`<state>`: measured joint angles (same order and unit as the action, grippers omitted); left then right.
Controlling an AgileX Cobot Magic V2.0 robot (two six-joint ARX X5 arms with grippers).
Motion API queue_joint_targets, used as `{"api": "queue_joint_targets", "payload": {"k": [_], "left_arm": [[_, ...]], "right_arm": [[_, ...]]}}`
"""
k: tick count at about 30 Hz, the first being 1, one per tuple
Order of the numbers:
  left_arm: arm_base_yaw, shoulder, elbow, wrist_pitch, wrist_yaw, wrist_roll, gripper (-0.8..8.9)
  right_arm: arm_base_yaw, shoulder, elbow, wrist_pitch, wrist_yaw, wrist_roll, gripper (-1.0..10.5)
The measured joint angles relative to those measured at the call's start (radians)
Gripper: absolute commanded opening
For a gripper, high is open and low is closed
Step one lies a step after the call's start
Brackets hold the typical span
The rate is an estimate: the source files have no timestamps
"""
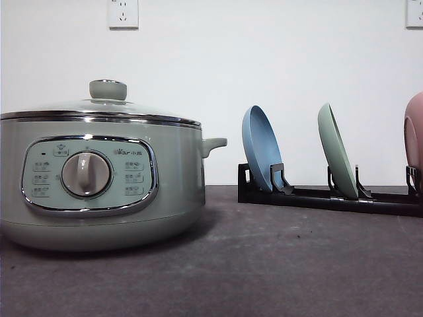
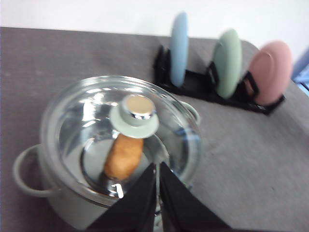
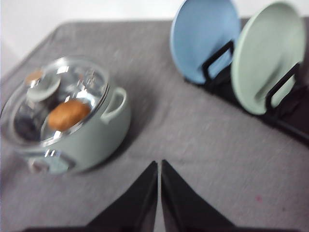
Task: The right arm pick the green plate and place it on desk, then the left arm uncap open the steamer lid, the right arm pick the potato and place it on the plate, then the right arm cap close the steamer lid
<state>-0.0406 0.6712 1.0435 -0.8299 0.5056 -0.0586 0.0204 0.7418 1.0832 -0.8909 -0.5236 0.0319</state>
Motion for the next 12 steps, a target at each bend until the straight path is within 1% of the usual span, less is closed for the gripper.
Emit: {"api": "queue_joint_targets", "payload": {"k": [5, 9, 10, 12], "left_arm": [[-0.050, 0.039, 0.054, -0.061, 0.024, 0.036, 0.09], [-0.063, 0.042, 0.054, -0.072, 0.024, 0.043, 0.11], [-0.063, 0.042, 0.054, -0.071, 0.024, 0.043, 0.22], [-0.063, 0.042, 0.054, -0.072, 0.024, 0.043, 0.89]], "right_arm": [[0.048, 0.043, 0.056, -0.101, 0.000, -0.063, 0.1], [0.072, 0.043, 0.058, -0.109, 0.001, -0.081, 0.1], [0.072, 0.043, 0.058, -0.109, 0.001, -0.082, 0.1], [0.073, 0.043, 0.058, -0.110, 0.001, -0.083, 0.1]]}}
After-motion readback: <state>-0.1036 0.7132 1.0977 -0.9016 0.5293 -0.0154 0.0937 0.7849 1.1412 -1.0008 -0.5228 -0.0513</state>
